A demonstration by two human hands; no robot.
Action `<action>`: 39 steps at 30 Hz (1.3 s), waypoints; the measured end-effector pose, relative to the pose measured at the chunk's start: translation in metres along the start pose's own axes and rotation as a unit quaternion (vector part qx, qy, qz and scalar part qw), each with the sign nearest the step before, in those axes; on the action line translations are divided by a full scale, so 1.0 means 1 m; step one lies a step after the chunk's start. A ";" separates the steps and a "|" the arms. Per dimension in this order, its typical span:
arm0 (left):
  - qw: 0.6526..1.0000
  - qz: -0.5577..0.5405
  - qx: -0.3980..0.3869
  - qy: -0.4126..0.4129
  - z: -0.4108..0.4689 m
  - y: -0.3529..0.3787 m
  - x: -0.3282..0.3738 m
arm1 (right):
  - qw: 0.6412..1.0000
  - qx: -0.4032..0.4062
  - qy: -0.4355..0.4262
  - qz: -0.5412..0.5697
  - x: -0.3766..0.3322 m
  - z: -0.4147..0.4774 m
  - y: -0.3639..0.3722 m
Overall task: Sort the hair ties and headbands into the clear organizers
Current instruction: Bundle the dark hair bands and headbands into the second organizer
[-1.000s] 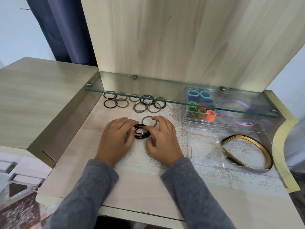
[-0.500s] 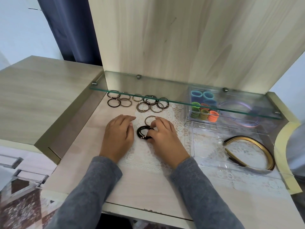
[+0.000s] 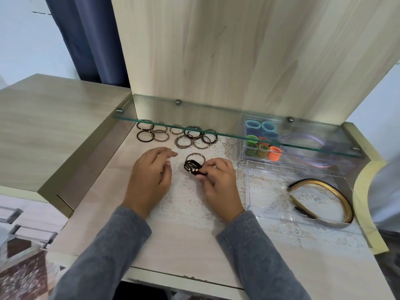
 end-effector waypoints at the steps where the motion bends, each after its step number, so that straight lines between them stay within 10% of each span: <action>1: 1.000 -0.015 0.006 -0.005 0.001 -0.001 0.006 | 0.999 -0.001 0.035 0.036 0.001 0.001 -0.002; 5: 0.960 -0.221 0.060 -0.162 0.006 0.006 0.037 | 0.978 -0.014 0.132 0.163 0.001 0.004 -0.006; 10: 0.695 -0.583 0.111 -0.406 0.013 0.030 0.055 | 0.945 -0.010 0.183 0.270 0.001 0.004 -0.006; 13: 0.628 -0.643 0.097 -0.427 0.014 0.031 0.049 | 0.931 -0.020 0.196 0.307 0.001 0.005 -0.009; 26: 0.577 -0.716 0.051 -0.391 0.014 0.020 0.054 | 0.955 -0.066 0.151 0.248 -0.001 0.001 -0.004; 34: 0.671 -0.647 -0.037 -0.361 0.009 0.030 0.058 | 0.951 -0.078 0.143 0.262 -0.001 0.001 -0.008; 39: 0.607 -0.696 0.021 -0.383 0.011 0.026 0.055 | 0.952 -0.078 0.156 0.251 -0.003 0.000 -0.007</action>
Point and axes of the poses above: each hand's wrist, its own z-axis towards the middle knuckle, its own y-axis out of the palm, x = y × z, the point moved 1 cm from there along z, towards the middle knuckle, and after that the axes turned 8 degrees about y, right-handed, at the moved point
